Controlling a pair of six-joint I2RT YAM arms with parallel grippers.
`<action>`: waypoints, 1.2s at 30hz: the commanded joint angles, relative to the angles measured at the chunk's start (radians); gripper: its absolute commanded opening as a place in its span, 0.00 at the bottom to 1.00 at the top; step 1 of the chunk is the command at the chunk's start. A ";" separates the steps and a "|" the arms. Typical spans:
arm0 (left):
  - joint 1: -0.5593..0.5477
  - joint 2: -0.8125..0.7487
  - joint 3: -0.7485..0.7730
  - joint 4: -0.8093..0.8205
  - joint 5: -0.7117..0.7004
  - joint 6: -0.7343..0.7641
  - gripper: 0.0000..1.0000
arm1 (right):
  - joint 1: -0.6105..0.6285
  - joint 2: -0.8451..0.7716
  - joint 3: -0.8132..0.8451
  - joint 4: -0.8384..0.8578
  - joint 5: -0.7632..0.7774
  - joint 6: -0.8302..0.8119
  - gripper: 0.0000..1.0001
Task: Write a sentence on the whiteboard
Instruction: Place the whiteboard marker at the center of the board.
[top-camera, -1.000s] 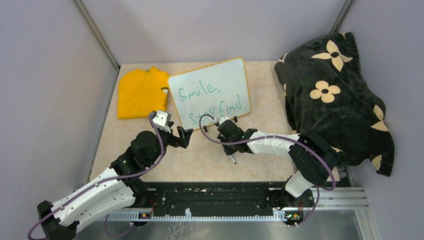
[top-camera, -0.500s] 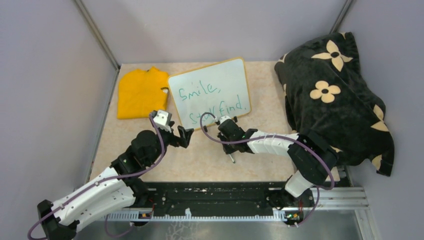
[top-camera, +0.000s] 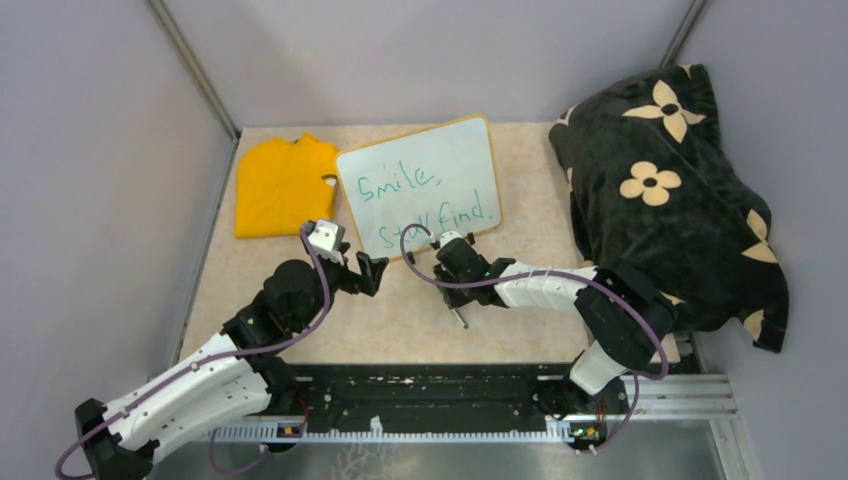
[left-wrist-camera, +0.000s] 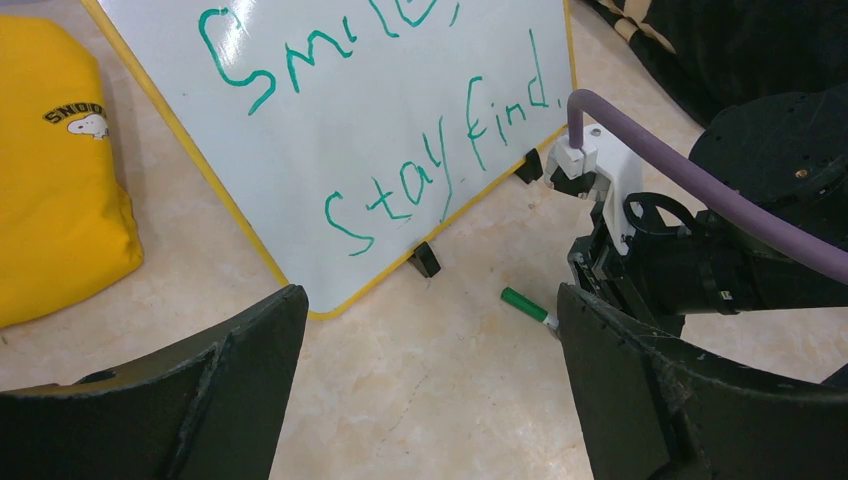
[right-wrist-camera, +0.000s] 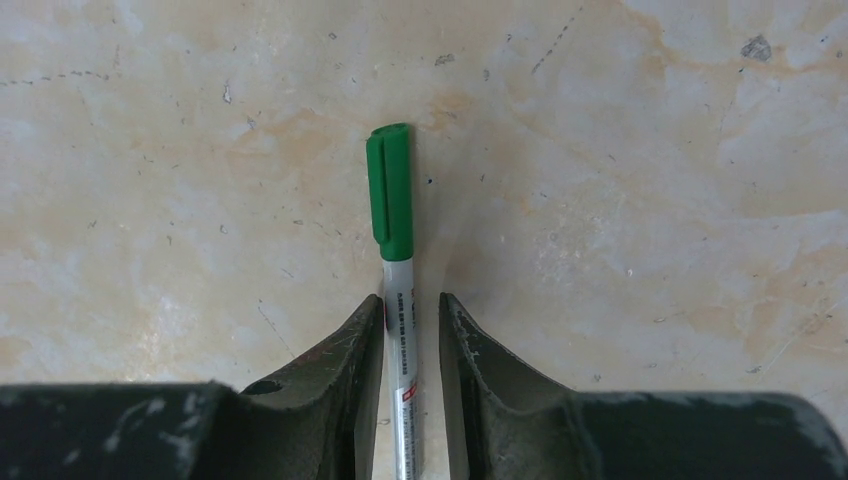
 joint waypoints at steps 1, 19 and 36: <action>0.000 -0.003 0.035 -0.011 0.010 -0.001 0.99 | -0.012 0.022 -0.024 -0.012 0.011 0.009 0.26; 0.000 -0.001 0.033 -0.010 0.010 -0.002 0.99 | -0.020 0.015 -0.035 -0.008 0.026 0.018 0.17; 0.000 -0.002 0.031 -0.011 0.008 -0.005 0.99 | -0.033 -0.082 -0.030 0.011 0.029 0.009 0.52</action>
